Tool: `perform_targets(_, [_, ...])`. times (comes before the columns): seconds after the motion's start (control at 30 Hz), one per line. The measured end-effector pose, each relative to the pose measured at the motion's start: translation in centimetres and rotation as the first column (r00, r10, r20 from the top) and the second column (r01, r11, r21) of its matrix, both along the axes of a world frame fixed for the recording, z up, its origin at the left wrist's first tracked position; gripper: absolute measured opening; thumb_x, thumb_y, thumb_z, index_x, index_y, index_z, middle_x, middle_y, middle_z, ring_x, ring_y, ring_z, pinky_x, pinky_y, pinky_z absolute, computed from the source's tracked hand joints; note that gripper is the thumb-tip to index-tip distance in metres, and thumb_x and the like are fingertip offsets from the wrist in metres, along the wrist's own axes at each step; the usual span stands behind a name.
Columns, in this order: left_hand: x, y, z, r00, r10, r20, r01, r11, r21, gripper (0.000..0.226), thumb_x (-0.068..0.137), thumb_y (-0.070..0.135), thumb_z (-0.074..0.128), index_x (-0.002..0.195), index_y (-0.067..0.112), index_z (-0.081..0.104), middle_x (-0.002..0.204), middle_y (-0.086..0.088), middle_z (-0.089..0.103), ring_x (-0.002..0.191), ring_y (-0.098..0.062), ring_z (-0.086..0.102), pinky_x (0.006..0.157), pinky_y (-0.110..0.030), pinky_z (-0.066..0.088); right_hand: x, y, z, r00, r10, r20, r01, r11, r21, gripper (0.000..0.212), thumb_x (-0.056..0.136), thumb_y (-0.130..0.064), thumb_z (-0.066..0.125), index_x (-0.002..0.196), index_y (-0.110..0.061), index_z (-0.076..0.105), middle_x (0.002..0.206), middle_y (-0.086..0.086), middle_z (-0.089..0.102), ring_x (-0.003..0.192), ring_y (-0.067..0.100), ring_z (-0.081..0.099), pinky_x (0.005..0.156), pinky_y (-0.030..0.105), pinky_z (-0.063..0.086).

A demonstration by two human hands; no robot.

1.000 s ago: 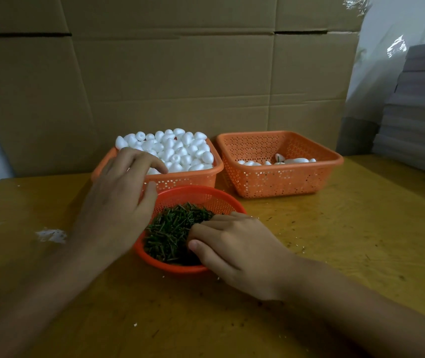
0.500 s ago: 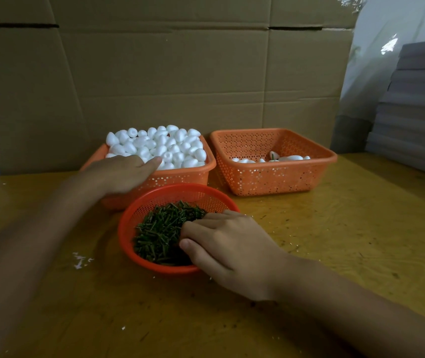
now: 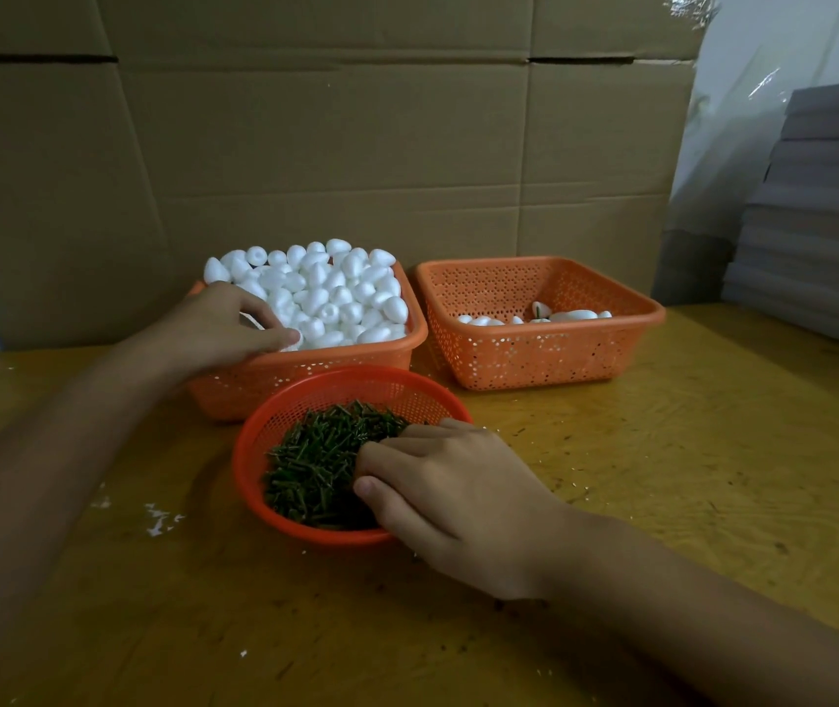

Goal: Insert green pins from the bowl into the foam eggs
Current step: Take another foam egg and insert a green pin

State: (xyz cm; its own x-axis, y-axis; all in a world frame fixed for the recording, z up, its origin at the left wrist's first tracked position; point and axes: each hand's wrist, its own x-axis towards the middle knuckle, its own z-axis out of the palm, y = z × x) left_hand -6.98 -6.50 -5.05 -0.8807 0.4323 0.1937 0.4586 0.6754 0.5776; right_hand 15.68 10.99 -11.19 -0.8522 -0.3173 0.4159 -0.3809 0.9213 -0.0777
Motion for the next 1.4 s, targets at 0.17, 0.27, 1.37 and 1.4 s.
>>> perform_targets(0.17, [0.8, -0.6, 0.0, 0.996, 0.063, 0.059, -0.078, 0.945, 0.316, 0.015, 0.080, 0.010, 0.089, 0.092, 0.012, 0.081, 0.093, -0.004, 0.078, 0.073, 0.000, 0.070, 0.062, -0.017, 0.051, 0.1, -0.1, 0.2, 1.000, -0.001, 0.007, 0.001, 1.000, -0.005, 0.033, 0.109, -0.040, 0.026, 0.096, -0.023, 0.051, 0.086, -0.009, 0.059, 0.079, 0.016, 0.051, 0.077, 0.040, 0.042])
perform_targets(0.27, [1.1, -0.9, -0.1, 0.997, 0.073, 0.031, -0.079, 0.885, 0.458, 0.032, 0.078, -0.006, 0.086, 0.105, 0.009, 0.079, 0.109, -0.008, 0.077, 0.085, -0.007, 0.071, 0.067, -0.016, 0.054, 0.1, -0.1, 0.2, 1.000, 0.000, 0.010, 0.001, 1.000, -0.008, 0.032, 0.109, -0.039, 0.026, 0.096, -0.023, 0.050, 0.086, -0.009, 0.059, 0.078, 0.015, 0.051, 0.077, 0.041, 0.042])
perform_targets(1.37, [13.5, 0.5, -4.4, 0.943, -0.251, -0.217, 0.332, 0.709, 0.623, 0.036, 0.065, 0.027, 0.091, 0.097, 0.023, 0.074, 0.096, 0.006, 0.080, 0.091, -0.013, 0.078, 0.080, -0.022, 0.062, -1.4, 1.4, 0.2, 1.000, -0.012, 0.009, 0.015, 0.881, -0.473, 0.007, 0.092, -0.020, 0.074, 0.095, -0.025, 0.079, 0.095, -0.010, 0.073, 0.090, 0.006, 0.067, 0.081, 0.035, 0.053])
perform_targets(1.4, [13.5, 0.4, -4.4, 0.944, -0.262, -0.201, 0.330, 0.707, 0.626, 0.036, 0.066, 0.026, 0.090, 0.099, 0.022, 0.075, 0.097, 0.006, 0.080, 0.093, -0.012, 0.078, 0.081, -0.021, 0.061, -1.5, 1.6, 0.2, 1.000, -0.026, 0.013, 0.029, 0.850, -0.526, 0.008, 0.091, -0.020, 0.076, 0.094, -0.027, 0.079, 0.093, -0.010, 0.074, 0.088, 0.006, 0.068, 0.081, 0.036, 0.054])
